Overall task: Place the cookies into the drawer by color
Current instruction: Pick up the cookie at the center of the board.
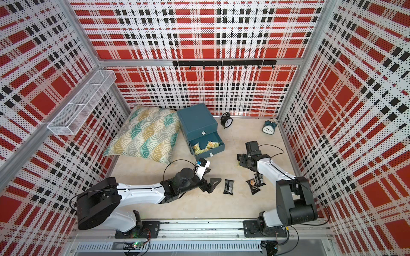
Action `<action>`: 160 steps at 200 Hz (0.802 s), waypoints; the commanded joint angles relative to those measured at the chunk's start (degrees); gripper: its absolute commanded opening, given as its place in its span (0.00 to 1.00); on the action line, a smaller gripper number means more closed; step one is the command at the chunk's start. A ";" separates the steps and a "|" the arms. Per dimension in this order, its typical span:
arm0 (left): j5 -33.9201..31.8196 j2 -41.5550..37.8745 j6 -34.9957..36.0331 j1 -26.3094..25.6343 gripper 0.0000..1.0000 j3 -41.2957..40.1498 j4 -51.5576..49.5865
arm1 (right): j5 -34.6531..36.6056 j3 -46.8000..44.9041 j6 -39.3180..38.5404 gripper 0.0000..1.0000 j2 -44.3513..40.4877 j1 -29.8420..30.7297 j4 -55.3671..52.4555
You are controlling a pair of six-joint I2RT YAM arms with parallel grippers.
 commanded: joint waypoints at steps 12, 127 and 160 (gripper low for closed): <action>2.19 1.62 -0.93 1.84 1.00 1.58 -1.34 | 1.40 1.07 -0.84 0.40 3.52 -0.11 1.47; -1.38 -5.44 -0.96 2.68 1.00 -2.82 0.49 | -1.01 -0.79 -0.41 0.03 1.14 1.85 1.94; -3.62 -9.06 -2.64 3.34 1.00 -4.93 1.21 | -0.82 0.26 0.13 0.00 -2.00 4.35 0.28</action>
